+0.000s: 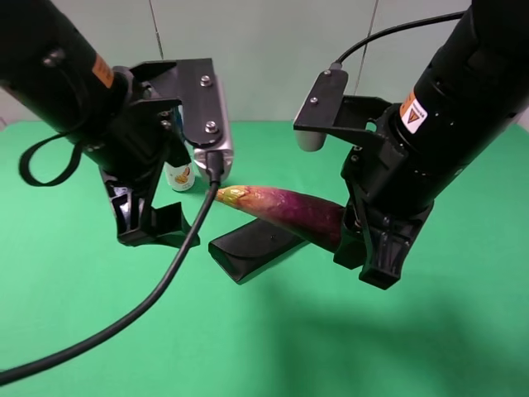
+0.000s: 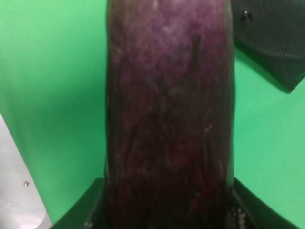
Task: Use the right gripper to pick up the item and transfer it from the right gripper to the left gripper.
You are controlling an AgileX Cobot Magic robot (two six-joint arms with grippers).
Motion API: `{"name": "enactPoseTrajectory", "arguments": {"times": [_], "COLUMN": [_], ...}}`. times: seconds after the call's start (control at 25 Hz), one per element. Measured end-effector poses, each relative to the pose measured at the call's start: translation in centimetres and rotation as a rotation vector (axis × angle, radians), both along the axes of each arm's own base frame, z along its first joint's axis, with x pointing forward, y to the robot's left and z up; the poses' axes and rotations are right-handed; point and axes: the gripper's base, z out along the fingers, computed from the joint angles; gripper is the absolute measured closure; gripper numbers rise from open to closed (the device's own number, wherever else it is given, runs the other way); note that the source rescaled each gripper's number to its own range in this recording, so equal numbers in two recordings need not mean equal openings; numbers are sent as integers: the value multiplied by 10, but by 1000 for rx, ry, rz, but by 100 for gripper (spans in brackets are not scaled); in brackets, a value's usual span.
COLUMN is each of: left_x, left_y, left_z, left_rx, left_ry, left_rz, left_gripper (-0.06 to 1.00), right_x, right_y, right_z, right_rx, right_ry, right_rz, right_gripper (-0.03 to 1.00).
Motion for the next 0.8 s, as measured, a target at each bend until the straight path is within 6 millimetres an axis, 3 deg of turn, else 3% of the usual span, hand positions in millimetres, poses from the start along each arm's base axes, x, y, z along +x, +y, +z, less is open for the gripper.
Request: {"name": "enactPoseTrajectory", "arguments": {"times": [0.24,0.44,0.8], "left_x": [-2,-2,-7], "left_y": [-28,-40,-48], "left_z": [-13,-20,-18], "left_rx": [27,13,-2], "left_ry": [-42,-77,-118], "left_rz": [-152,-192,-245], "left_gripper": [-1,3,22], "right_x": [0,0,0], "right_y": [0,0,0], "right_z": [1,1,1], "right_rx": [3,3,-3], "right_ry": [0,3,6], "right_rz": [-1,-1,0], "right_gripper": [97,97,97]}}
